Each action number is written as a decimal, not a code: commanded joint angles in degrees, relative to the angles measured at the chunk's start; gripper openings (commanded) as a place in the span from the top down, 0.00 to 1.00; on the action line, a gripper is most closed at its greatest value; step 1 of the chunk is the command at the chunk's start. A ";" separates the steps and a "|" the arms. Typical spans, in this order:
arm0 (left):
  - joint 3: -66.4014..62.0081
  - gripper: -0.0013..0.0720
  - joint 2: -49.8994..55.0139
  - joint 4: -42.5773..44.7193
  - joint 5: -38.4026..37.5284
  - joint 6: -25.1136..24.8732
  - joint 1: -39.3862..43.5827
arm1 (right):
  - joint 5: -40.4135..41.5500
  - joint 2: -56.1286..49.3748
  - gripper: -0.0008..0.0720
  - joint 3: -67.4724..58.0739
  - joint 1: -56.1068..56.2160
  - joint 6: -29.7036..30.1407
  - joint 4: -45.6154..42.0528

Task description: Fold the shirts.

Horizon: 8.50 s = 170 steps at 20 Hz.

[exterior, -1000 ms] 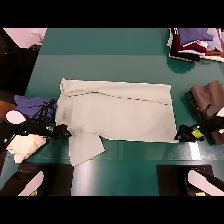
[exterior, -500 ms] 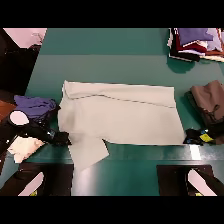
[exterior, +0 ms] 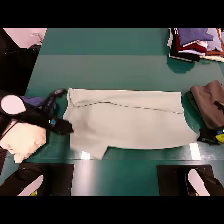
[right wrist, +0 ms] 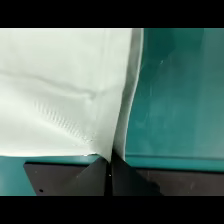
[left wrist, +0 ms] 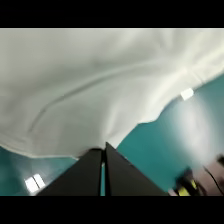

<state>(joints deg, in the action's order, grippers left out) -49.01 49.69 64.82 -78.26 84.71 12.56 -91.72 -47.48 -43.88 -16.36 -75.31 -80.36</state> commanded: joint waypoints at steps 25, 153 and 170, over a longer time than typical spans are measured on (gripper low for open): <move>-29.22 0.16 29.18 6.75 20.28 2.73 -5.81 | 8.28 -46.62 0.24 -42.66 5.31 -1.22 20.70; -63.06 0.95 39.43 -2.69 8.83 -2.62 6.34 | 28.72 -33.73 0.97 -46.90 -12.85 -1.05 32.74; -63.06 0.95 39.43 -0.94 6.60 -2.69 6.34 | 8.04 -29.27 0.97 -62.23 -13.31 -3.89 15.47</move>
<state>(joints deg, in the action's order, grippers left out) -112.07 89.08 63.22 -71.05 82.04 18.85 -80.64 -78.70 -106.63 -29.45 -76.62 -58.00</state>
